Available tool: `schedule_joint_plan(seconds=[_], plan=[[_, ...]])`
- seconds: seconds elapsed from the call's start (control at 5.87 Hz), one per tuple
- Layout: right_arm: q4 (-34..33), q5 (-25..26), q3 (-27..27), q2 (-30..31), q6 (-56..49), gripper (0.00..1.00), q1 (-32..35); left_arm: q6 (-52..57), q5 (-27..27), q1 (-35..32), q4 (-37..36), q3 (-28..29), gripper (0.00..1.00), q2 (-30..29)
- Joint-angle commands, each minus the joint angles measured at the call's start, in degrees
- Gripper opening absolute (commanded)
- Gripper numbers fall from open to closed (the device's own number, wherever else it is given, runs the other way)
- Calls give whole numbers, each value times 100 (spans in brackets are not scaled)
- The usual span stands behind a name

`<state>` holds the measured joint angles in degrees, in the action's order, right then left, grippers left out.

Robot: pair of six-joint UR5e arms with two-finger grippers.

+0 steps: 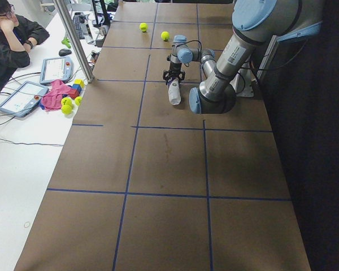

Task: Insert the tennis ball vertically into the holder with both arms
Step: 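Lift and rotate the can upright with the left gripper, opening upward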

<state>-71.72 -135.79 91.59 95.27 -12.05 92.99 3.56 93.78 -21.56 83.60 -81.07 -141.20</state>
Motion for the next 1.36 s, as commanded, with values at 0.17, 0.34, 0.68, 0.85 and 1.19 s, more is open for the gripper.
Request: schedule_joint_plan(seconds=[0.17, 0.34, 0.68, 0.85, 1.19], plan=[[0, 0, -1, 0, 1, 100, 0, 4, -1, -14, -11, -424, 73, -21], [0, 0, -1, 0, -8, 100, 0, 21, -1, -67, 7, -828, 73, -30], [0, 0, -1, 0, -8, 100, 0, -57, -1, -330, 993, -1166, 74, -39], [0, 0, -10, 0, -8, 100, 0, -571, -1, -409, 1861, -1166, 74, -39], [0, 0, -18, 0, -8, 100, 0, -1355, -1, -454, 4273, -1157, 75, 257]])
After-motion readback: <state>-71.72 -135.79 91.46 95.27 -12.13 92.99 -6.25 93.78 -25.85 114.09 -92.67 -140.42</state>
